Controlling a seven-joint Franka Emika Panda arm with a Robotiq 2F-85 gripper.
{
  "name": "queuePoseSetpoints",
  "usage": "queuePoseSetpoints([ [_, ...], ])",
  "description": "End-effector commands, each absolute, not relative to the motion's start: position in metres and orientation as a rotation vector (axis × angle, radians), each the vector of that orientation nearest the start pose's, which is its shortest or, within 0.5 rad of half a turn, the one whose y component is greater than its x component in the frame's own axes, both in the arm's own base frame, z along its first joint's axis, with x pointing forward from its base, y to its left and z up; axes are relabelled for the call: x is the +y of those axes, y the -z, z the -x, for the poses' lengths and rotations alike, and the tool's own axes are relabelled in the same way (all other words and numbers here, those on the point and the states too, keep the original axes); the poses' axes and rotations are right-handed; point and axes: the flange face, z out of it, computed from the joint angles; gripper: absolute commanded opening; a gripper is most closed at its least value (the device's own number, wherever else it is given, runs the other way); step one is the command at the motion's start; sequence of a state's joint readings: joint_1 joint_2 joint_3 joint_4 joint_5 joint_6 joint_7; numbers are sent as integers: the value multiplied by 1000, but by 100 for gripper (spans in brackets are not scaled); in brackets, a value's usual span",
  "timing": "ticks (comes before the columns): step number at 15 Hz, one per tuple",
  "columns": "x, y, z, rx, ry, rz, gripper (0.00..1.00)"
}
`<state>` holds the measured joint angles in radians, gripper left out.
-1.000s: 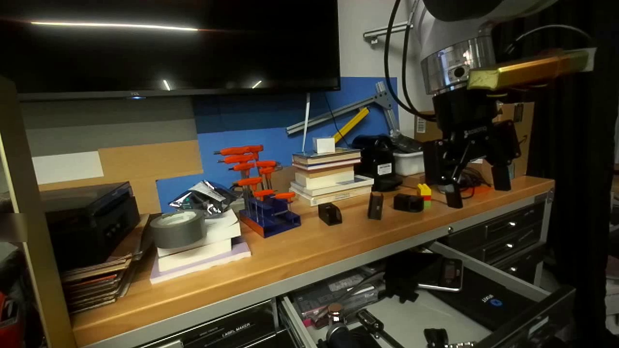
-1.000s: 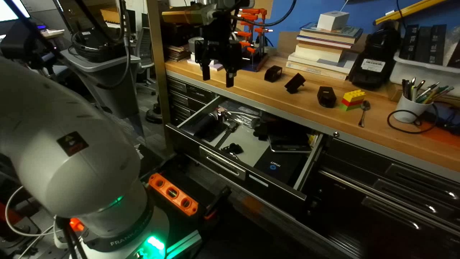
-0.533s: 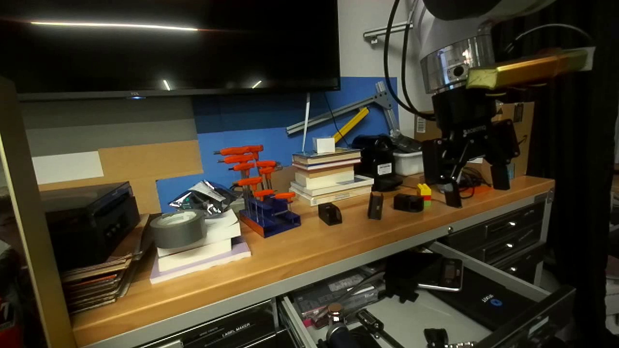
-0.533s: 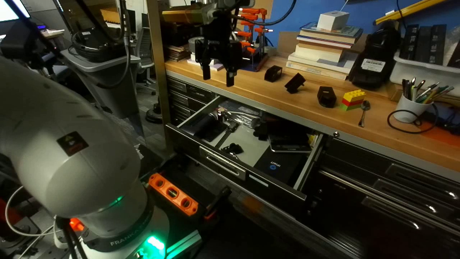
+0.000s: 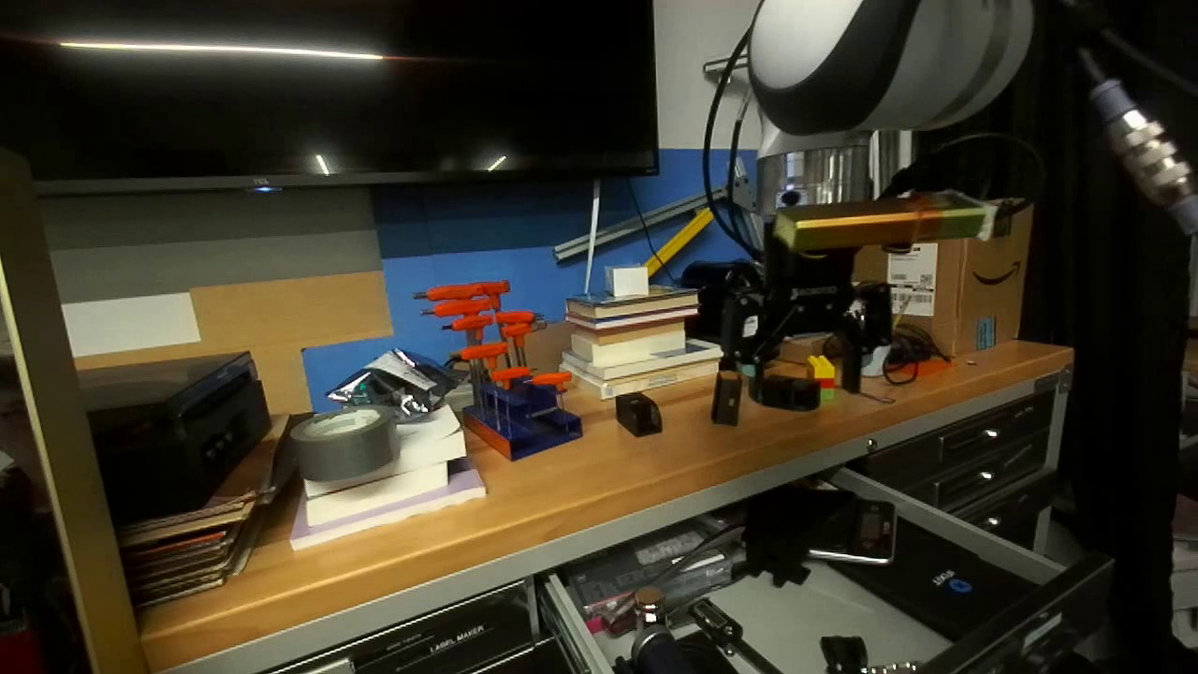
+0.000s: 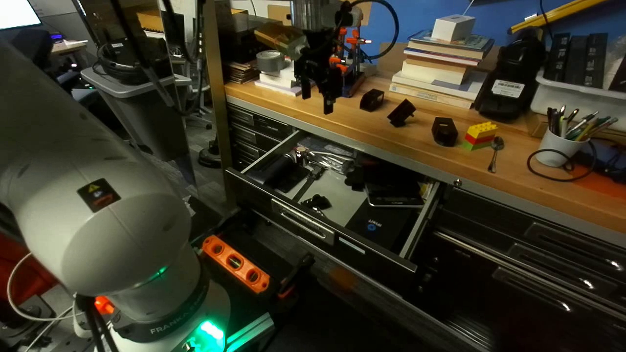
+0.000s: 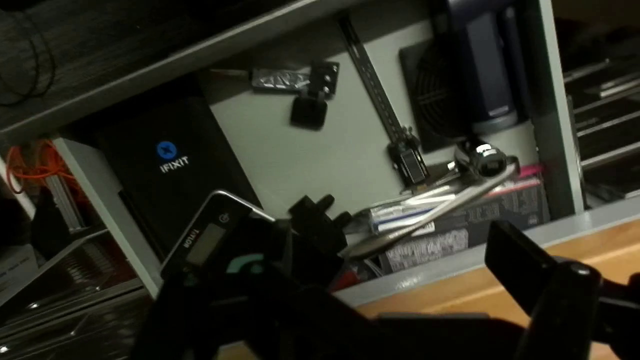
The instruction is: Put the black objects in the drawer and close it
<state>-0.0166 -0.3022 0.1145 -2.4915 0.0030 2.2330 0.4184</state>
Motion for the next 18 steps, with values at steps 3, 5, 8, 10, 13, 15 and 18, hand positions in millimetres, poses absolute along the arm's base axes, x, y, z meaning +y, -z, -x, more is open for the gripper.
queuePoseSetpoints([
  [3, 45, -386, -528, 857, 294, 2914, 100],
  [5, 42, -378, -552, 868, 429, 2870, 100],
  [8, 30, -363, -582, 862, 599, 2813, 100],
  [10, 22, -348, -598, 872, 657, 2793, 100],
  [13, 10, -326, -614, 861, 742, 2826, 100],
  [15, 5, -316, -624, 872, 781, 2854, 100],
  [18, 6, -312, -638, 905, 792, 2891, 100],
])
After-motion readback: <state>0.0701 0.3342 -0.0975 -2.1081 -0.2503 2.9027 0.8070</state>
